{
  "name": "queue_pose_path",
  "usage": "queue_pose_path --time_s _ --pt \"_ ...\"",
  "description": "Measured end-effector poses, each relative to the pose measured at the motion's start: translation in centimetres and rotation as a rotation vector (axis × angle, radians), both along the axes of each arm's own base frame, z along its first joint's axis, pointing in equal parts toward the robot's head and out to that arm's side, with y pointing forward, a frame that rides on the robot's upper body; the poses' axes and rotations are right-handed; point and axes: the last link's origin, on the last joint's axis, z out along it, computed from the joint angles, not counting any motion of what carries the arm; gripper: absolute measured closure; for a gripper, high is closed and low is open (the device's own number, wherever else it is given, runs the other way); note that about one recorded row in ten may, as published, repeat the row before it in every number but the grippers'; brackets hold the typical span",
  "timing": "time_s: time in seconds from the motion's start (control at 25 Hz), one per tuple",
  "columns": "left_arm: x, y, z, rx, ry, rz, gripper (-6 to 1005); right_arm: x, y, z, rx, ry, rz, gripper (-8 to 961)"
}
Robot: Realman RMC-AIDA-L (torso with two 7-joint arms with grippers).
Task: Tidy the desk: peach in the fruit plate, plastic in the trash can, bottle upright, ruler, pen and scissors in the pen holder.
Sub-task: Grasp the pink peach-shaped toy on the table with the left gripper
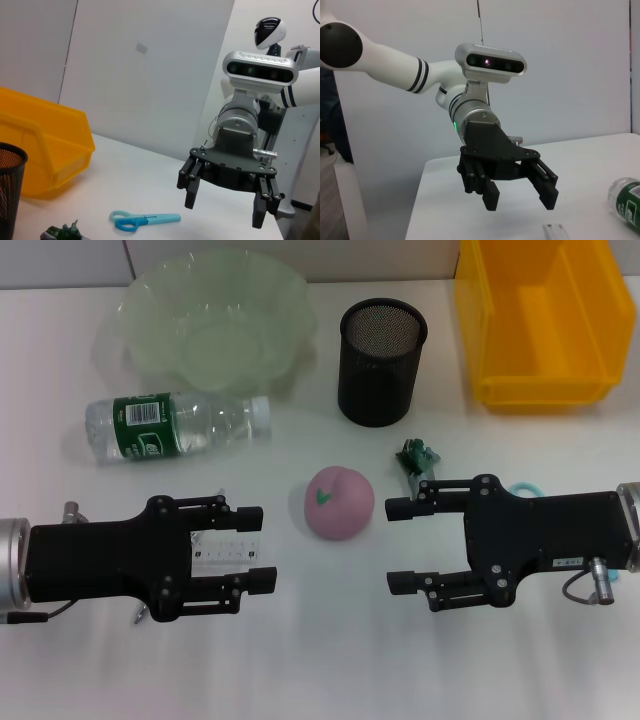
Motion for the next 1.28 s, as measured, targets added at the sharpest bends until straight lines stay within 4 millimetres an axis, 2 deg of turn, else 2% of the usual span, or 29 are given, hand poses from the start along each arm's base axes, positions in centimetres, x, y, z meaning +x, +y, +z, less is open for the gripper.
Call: queue_pose_path --time_s 0.36,0.68,1.0,1.28 --pt "-0.1 0.0 -0.2 0.003 -0.007 -0.002 324 0.1 -0.1 -0.3 0.018 0.034 -0.008 227" --pt "0.1 0.2 -0.1 0.021 -0.01 -0.011 341 0.6 -1.1 -1.1 0.062 0.13 -0.029 227" --pt "0.3 1.0 -0.1 0.076 -0.035 0.005 358 2.5 -3.4 -2.0 0.103 0.202 -0.12 227" --pt "1.5 3.8 -0.9 0.124 -0.024 0.036 372 4.6 -6.1 -2.6 0.142 0.219 -0.194 227"
